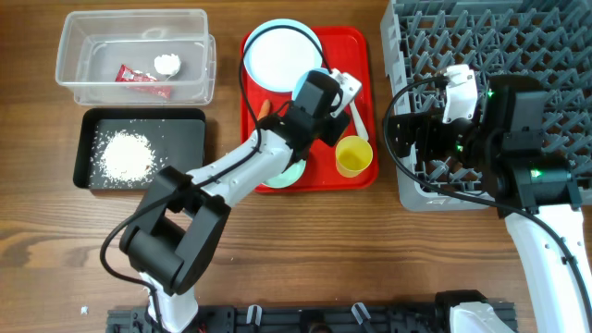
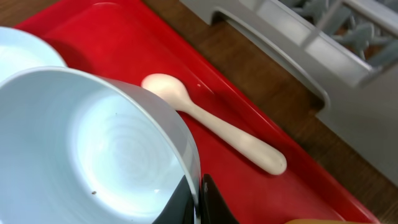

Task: Sort waste into correct bins and load items into the dishwasher rack
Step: 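Return the empty blue bowl to the red tray with the left gripper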

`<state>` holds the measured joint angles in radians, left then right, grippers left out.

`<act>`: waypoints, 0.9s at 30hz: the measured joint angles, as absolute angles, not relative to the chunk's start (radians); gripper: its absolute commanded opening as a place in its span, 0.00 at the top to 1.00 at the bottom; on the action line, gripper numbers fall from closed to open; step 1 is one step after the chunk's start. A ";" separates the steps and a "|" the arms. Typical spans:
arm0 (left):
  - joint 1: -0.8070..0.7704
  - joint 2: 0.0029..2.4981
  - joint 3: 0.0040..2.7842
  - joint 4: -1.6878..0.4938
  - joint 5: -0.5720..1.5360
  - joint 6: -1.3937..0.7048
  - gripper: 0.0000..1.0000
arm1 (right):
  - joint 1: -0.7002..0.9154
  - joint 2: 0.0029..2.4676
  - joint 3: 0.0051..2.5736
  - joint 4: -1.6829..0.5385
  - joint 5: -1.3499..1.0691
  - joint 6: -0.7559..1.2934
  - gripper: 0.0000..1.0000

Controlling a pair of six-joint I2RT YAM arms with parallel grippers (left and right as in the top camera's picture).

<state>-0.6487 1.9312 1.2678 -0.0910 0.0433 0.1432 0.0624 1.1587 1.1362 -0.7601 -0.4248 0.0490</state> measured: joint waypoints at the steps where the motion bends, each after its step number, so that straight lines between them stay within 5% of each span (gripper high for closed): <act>1: -0.655 1.934 1.268 -0.090 0.044 0.159 0.94 | 0.062 1.159 1.136 -0.760 -0.425 0.049 0.00; 7: -0.687 1.934 1.268 -0.102 0.051 0.209 0.78 | 0.062 1.159 1.136 -0.760 -0.425 0.049 0.00; 13: -0.690 1.934 1.268 -0.104 0.050 0.221 0.74 | 0.062 1.159 1.136 -0.760 -0.425 0.049 0.00; 21: -0.689 1.909 1.267 -0.178 -0.035 0.204 0.44 | 0.062 1.159 1.136 -0.762 -0.414 0.049 0.00; 25: -0.685 1.814 1.266 -0.307 -0.048 0.125 0.44 | 0.062 1.159 1.136 -0.763 -0.411 0.049 0.00; 27: -0.680 1.762 1.271 -0.392 -0.048 0.066 0.52 | 0.062 1.159 1.137 -0.762 -0.410 0.049 0.00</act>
<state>-0.6796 1.7618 1.2713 -0.3923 -0.0483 0.0658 0.0624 1.1591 1.1366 -0.7616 -0.4103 0.0490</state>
